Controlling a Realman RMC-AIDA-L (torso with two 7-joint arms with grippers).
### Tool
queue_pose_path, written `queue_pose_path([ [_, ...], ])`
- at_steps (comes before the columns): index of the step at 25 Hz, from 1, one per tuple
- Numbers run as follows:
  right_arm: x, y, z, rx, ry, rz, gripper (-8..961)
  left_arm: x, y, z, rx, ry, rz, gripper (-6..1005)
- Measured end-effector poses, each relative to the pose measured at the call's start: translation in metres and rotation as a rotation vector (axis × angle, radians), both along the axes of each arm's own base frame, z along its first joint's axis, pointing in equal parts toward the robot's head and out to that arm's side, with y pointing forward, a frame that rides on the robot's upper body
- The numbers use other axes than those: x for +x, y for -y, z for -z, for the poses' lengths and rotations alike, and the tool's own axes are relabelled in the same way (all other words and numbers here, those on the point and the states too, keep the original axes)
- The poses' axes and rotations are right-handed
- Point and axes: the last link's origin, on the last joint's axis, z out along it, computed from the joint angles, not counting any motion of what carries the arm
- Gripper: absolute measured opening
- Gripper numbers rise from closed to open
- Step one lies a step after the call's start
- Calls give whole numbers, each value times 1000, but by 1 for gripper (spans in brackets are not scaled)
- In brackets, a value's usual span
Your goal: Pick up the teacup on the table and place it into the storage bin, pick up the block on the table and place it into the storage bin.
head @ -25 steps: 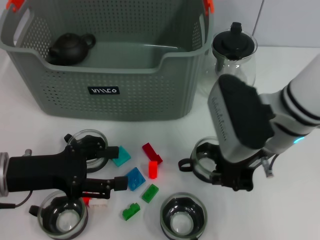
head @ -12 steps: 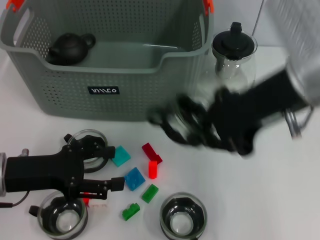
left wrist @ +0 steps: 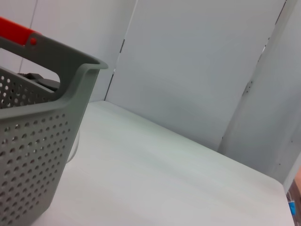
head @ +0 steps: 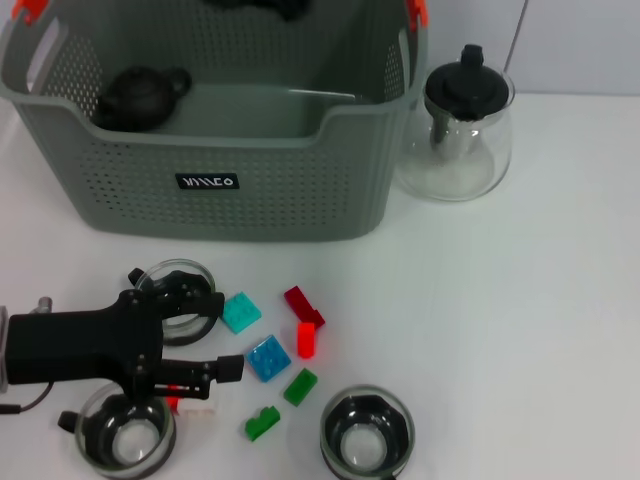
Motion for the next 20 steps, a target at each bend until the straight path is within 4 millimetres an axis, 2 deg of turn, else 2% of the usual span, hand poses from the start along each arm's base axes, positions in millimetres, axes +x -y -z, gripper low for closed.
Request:
queue_pose_path([
  [3,-5,-29,27,36,41,37,49,0,1,0,1,2,7,895],
  [6,6,-51,57,75,81,63,49,1,1,0,0,6,7,894],
  [9,21,-67,78,147,112,74,49,1,1,1,-2,8,7,894],
  [14,43,-79,94,231,130,92,50,1,1,0,1,9,6,892],
  [20,67,-82,101,259,127,140,50,2,0,0,1,6,14,891],
])
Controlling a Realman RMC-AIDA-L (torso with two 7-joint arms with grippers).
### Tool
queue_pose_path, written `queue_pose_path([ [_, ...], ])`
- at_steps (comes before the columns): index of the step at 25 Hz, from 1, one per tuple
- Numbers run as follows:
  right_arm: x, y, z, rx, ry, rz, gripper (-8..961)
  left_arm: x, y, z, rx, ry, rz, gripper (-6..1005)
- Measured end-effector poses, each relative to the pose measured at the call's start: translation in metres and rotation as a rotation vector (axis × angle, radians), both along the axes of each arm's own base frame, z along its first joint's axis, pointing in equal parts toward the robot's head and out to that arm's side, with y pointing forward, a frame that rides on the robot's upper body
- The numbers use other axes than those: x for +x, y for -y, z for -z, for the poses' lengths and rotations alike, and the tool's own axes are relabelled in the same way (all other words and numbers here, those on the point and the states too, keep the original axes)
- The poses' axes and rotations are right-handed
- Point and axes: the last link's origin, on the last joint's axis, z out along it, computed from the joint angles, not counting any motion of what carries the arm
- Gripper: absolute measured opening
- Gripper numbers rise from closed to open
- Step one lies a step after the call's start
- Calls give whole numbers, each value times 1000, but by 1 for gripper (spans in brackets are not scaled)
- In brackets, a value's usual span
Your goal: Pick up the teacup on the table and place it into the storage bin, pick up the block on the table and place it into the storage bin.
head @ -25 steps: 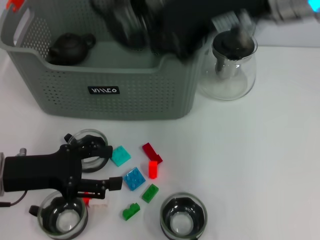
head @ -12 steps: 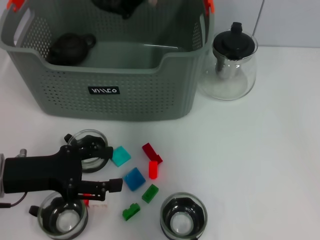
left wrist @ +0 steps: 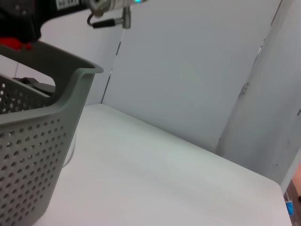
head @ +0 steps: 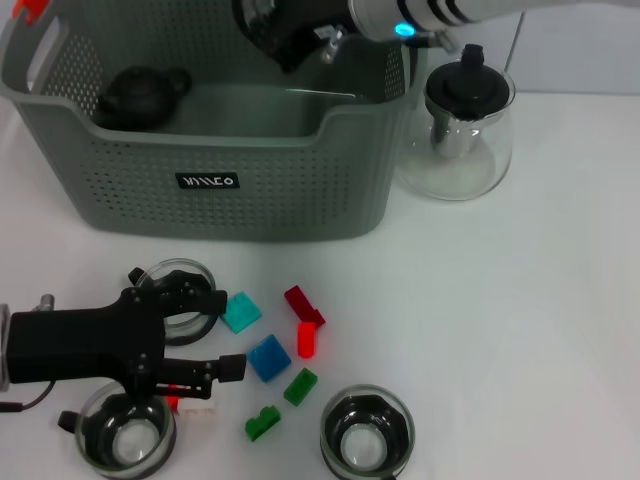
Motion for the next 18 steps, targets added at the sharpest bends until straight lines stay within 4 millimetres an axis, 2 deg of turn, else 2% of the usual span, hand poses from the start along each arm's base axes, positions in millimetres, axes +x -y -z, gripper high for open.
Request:
queue_pose_path([
  [5,12,1,1,1,4,28,49,0,-1,0,8,-3,5,889],
  [18,21,2,3,-9,5,63,50,-2,1,0,16,1,-2,886],
])
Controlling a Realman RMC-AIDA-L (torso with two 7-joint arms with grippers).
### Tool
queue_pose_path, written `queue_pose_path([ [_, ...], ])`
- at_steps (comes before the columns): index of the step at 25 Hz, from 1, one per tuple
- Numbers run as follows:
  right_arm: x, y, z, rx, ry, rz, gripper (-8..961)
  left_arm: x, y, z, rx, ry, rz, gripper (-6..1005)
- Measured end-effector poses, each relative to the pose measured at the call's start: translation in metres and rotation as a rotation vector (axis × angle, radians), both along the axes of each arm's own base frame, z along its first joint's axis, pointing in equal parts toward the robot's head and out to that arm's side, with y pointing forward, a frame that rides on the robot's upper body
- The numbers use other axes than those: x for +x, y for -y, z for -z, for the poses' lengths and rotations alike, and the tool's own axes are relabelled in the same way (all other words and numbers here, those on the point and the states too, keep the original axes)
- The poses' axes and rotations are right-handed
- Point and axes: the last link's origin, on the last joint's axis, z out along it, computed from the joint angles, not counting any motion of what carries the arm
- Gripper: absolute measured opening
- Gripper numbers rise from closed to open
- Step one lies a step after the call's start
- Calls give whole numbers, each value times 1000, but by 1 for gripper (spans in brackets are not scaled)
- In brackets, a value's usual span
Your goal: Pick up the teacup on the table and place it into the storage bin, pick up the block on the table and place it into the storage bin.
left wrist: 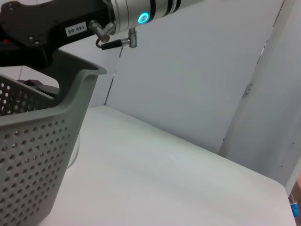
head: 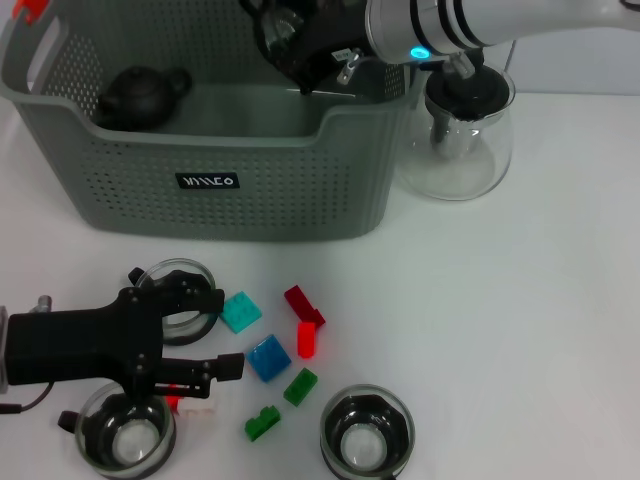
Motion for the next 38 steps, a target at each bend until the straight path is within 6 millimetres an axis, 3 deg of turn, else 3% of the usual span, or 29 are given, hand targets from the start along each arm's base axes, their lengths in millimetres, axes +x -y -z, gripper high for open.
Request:
queue_pose_path([
  [8,11,2,1,-9,40,46,50,0,1,1,4,3,8,883],
  [22,10,2,-1,-2,43,57,49,-1,0,-1,24,4,9,880],
  [33,12,1,-6,12,26,62,164,-2,-1,-4,44,13,4,876],
  [38,4,-1,-22,51,-42,52,393,-2,-1,-5,45,13,4,875],
])
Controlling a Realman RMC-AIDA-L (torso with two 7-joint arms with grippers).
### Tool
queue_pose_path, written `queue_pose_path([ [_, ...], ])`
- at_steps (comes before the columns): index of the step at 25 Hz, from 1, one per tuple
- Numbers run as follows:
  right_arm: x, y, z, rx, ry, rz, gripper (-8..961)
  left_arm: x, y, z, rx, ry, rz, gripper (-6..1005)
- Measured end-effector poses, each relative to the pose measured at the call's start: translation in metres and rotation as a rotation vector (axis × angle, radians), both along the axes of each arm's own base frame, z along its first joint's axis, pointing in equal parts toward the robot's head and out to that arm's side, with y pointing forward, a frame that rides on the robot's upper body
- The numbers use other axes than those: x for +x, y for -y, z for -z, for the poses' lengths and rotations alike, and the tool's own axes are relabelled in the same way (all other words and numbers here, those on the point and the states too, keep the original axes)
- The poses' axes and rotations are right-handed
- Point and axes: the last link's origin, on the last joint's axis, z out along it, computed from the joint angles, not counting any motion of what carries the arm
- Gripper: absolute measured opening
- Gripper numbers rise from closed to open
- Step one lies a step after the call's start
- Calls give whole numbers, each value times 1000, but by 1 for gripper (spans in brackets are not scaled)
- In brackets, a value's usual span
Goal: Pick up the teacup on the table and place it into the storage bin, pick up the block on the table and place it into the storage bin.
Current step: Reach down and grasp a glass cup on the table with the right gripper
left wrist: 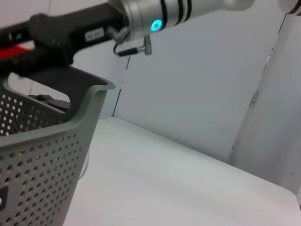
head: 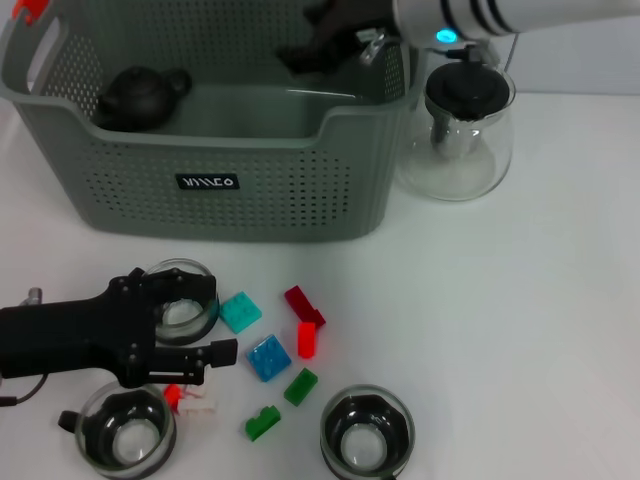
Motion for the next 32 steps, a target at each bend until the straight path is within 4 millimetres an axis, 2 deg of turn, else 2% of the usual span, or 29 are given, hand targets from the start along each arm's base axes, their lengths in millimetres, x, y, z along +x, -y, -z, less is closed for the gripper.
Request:
queue_pose_path([
  [2,-13,6,-19,-1,-89,-31,606,0,0,0,0,0,-1,875],
  [5,-24,16,-37,-14,-183,-71,687,0,0,0,0,-1,-2,874],
  [9,-34,50,-72,-75,-347,-177,796,-1,1,0,0,0,-2,873],
  [12,-27,82,-90,-160,-422,-269,792,-1,1,0,0,0,-3,872],
  [15,-11,108,-99,-259,-443,-328,790,-2,2,0,-1,-1,-6,871],
  [22,43,149,-95,-471,-327,-335,786,-4,4,0,-1,-14,-3,869],
  [27,64,168,-90,-608,-237,-276,784,-4,4,0,0,-14,1,868],
  [32,71,168,-84,-669,-132,-97,782,-3,3,-1,3,-7,4,866],
])
